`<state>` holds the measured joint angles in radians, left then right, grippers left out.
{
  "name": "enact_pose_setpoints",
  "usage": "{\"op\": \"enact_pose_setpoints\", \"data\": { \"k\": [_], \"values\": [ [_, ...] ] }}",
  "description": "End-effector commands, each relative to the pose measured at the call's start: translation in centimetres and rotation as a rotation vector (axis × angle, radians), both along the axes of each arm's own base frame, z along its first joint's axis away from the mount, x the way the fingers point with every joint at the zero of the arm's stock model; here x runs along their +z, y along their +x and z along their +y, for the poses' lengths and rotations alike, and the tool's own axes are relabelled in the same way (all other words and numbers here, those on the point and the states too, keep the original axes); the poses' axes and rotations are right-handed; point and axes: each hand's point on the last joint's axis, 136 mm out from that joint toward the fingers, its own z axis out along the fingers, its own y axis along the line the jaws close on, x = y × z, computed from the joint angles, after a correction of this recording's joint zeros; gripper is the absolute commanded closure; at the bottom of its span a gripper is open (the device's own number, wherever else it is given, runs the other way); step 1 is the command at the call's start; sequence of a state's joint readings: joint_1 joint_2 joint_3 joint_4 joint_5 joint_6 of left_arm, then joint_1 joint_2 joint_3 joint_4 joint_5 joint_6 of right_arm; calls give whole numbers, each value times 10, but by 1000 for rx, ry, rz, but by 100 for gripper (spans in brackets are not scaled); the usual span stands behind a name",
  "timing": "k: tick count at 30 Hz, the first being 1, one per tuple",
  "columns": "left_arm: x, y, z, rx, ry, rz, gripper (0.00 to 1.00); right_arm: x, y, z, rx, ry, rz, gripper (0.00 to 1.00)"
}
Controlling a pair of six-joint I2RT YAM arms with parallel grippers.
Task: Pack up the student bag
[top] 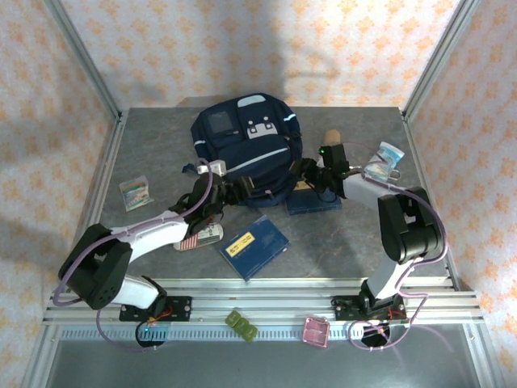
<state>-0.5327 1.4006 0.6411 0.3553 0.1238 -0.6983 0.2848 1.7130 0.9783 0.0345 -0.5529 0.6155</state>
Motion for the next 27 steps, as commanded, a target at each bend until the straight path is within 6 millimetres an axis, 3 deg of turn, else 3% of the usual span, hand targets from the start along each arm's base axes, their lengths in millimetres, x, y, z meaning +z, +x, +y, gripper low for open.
{"op": "enact_pose_setpoints", "data": {
  "k": [1,3,4,8,10,12,16,19,24,27],
  "values": [
    [14,-1,-6,-2,-123,-71,1,16,10,17,64,82,-77,33],
    [17,-3,-6,1,-183,-91,1,13,13,21,79,97,-75,30],
    [18,-5,-8,-3,-215,-94,1,11,14,23,87,108,-74,11],
    [16,-11,-23,-85,-259,-95,1,-2,23,32,106,139,-56,11],
    [13,-12,-24,-94,-262,-92,7,-9,27,36,116,152,-42,17],
    [5,-12,-28,-112,-240,-51,22,-10,31,41,129,166,-34,27],
    [-10,-13,-41,-142,-174,54,36,-2,28,52,159,188,-41,55],
    [-17,-14,-42,-127,-131,104,37,13,22,56,162,215,-65,75],
    [-29,-12,-48,-135,-10,183,42,42,10,63,159,262,-123,88],
    [-39,-11,-52,-148,44,233,40,45,4,72,178,268,-127,92]
  ]
}}
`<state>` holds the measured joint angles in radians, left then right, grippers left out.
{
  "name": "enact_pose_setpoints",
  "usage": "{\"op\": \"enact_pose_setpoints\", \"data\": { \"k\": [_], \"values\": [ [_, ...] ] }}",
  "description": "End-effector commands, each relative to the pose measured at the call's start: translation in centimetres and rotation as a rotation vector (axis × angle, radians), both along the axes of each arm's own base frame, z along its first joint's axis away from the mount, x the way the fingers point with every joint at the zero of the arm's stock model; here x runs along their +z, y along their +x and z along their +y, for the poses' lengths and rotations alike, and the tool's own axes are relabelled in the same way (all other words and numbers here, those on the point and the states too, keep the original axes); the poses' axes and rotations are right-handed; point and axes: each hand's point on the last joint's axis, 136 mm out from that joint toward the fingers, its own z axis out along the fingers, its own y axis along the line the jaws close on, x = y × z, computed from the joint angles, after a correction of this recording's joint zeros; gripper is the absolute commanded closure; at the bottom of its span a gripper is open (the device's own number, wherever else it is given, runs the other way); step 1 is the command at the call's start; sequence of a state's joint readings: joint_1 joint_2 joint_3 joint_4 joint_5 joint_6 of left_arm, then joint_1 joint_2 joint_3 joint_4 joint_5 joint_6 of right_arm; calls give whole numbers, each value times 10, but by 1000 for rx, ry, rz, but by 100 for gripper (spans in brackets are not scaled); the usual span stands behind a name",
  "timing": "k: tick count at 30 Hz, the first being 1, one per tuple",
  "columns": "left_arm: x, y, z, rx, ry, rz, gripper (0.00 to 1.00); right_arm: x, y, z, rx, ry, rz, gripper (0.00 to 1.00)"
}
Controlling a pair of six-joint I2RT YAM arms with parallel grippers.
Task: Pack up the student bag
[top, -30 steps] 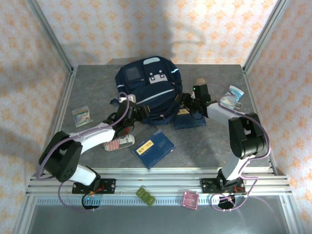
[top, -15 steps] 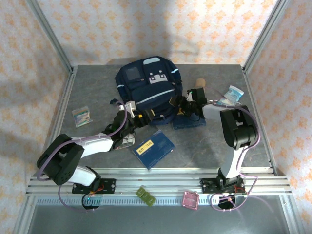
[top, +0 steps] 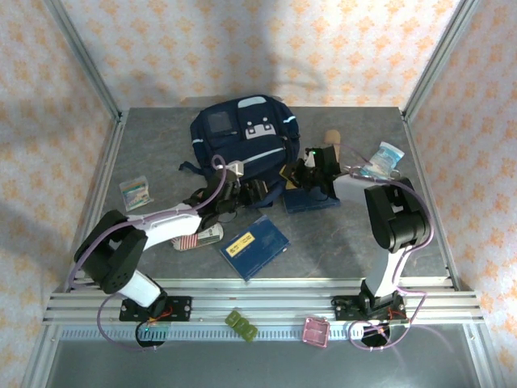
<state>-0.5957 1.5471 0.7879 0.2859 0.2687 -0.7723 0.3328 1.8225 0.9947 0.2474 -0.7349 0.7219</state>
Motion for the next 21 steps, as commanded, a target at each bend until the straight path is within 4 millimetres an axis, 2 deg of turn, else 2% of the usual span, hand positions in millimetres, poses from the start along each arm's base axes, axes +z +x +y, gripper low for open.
{"op": "enact_pose_setpoints", "data": {
  "k": [1,6,11,17,19,21],
  "values": [
    [-32,-8,8,-7,150,103,39,41,-1,20,48,72,-116,93],
    [-45,-5,15,18,249,147,35,43,-3,25,55,101,-122,97],
    [-50,1,7,0,252,161,61,48,-4,30,68,103,-138,99],
    [-60,-3,5,-25,279,187,67,49,-3,30,64,106,-142,100],
    [-65,-6,6,-37,290,196,79,51,-2,30,62,105,-149,100],
    [-70,-10,7,-48,299,211,83,50,-1,30,60,102,-147,100]
  ]
}}
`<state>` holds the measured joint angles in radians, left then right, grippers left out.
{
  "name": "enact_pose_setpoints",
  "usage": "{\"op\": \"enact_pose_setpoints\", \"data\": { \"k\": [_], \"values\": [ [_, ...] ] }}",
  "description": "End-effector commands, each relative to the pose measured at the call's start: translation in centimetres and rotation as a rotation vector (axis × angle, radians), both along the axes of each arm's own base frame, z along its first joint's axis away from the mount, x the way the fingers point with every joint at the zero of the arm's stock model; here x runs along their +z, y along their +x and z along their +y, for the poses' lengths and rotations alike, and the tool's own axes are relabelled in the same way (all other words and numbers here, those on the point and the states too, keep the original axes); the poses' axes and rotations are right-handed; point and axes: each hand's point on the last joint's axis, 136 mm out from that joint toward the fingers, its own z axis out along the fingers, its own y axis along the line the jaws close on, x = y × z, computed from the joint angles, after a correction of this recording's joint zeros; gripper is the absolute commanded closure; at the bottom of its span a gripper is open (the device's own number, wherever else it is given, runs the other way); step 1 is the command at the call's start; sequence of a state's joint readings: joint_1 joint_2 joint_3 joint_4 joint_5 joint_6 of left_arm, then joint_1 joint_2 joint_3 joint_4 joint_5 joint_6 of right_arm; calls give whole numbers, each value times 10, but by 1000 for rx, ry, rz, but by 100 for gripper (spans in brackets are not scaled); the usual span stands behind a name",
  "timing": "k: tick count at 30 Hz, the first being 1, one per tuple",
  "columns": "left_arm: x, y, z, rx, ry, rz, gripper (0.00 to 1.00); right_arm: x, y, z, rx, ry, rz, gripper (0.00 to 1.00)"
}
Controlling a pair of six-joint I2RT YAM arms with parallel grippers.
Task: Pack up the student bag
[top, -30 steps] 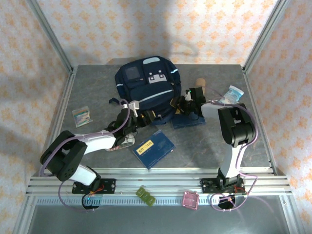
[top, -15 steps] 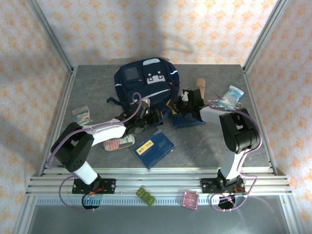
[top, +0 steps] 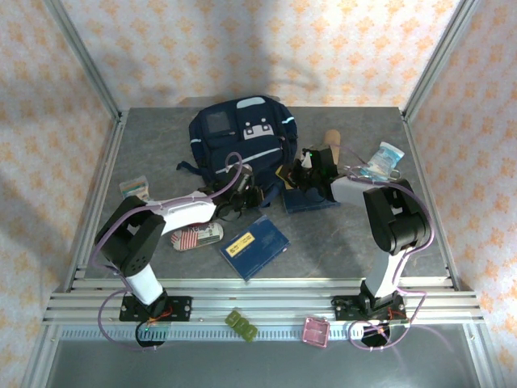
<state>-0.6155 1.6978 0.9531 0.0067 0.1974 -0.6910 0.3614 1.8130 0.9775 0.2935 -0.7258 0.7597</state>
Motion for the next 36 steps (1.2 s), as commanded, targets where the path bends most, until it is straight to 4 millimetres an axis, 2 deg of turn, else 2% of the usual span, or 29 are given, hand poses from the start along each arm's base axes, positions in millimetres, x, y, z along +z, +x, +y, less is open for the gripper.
{"op": "enact_pose_setpoints", "data": {
  "k": [1,3,6,11,13,18,21,25,27,29,32,36],
  "values": [
    [-23,-16,4,-39,56,71,85,45,4,18,54,77,-138,100],
    [-24,-19,5,-49,55,78,84,44,5,18,52,76,-139,100],
    [-23,-23,7,-55,59,71,100,43,6,18,48,75,-137,100],
    [-23,-23,10,-57,75,66,100,41,10,16,31,58,-139,100],
    [-20,-22,17,-45,103,45,100,36,13,12,13,31,-134,100],
    [-10,-18,57,5,241,7,100,30,30,-25,-105,8,-124,100],
    [-7,-20,84,63,253,1,100,29,37,-43,-152,-1,-126,100],
    [-5,-22,124,150,319,-21,100,30,42,-55,-188,-2,-131,100],
    [-4,-23,134,168,330,-31,100,31,43,-55,-187,6,-132,100],
    [-1,-22,129,150,304,-43,100,31,46,-53,-180,11,-132,100],
    [7,-21,109,98,257,-71,100,34,55,-53,-178,-4,-139,100],
    [23,-21,67,11,171,-126,100,36,81,-57,-185,-49,-139,100]
  ]
}}
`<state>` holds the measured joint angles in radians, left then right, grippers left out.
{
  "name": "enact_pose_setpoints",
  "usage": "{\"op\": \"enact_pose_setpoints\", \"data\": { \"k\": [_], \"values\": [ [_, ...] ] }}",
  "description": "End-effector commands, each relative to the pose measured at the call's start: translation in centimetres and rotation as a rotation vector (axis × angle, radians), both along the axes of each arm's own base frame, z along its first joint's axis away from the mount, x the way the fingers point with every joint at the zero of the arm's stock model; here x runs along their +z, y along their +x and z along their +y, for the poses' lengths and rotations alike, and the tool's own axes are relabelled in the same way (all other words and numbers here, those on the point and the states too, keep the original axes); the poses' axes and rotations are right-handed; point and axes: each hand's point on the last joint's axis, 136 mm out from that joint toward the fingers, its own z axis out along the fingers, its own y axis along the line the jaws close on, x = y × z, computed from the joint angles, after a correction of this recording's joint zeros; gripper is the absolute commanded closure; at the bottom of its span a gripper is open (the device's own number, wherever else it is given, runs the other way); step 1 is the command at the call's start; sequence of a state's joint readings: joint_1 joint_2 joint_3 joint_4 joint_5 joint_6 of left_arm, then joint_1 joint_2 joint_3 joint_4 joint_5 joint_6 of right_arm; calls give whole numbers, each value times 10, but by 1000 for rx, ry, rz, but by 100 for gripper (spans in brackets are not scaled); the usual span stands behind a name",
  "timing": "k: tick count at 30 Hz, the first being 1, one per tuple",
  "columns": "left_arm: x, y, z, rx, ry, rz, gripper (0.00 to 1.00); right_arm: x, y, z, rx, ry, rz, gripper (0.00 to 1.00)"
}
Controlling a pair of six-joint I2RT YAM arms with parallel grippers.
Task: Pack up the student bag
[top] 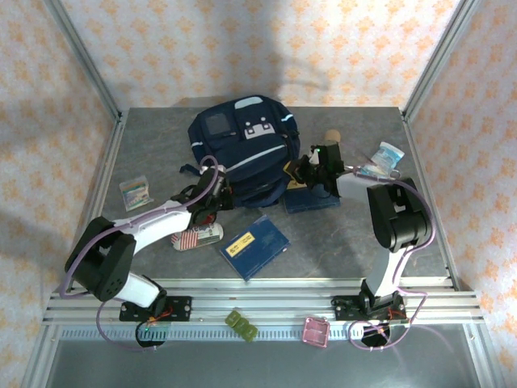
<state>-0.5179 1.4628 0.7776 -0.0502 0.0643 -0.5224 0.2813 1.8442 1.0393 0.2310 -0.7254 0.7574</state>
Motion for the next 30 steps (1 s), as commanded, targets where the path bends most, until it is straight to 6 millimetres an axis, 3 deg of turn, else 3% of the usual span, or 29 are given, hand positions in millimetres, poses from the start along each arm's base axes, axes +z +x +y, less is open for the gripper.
{"op": "enact_pose_setpoints", "data": {
  "k": [1,3,5,7,12,15,16,17,19,23,30],
  "values": [
    [12,-8,-27,-79,-31,-22,100,38,61,-27,-111,-59,-162,100],
    [23,-6,-49,-114,-83,-55,100,35,74,-30,-115,-110,-147,95],
    [34,-1,-66,-126,-131,-95,100,28,79,-33,-112,-167,-96,67],
    [43,5,-78,-133,-172,-133,100,26,74,-38,-124,-202,-55,50],
    [48,19,-97,-154,-217,-168,100,44,34,-50,-139,-218,-40,34],
    [47,21,-104,-178,-222,-161,100,49,1,-40,-93,-163,-3,25],
    [46,22,-104,-179,-221,-157,100,47,-9,-35,-75,-142,18,5],
    [46,22,-106,-184,-219,-156,100,45,-22,-28,-48,-117,39,0],
    [45,22,-105,-186,-213,-153,100,37,-41,-17,-13,-93,77,0],
    [48,20,-104,-187,-217,-163,100,20,-67,7,49,-90,130,13],
    [57,13,-107,-213,-226,-194,100,1,-63,36,70,-20,196,27]
  ]
}}
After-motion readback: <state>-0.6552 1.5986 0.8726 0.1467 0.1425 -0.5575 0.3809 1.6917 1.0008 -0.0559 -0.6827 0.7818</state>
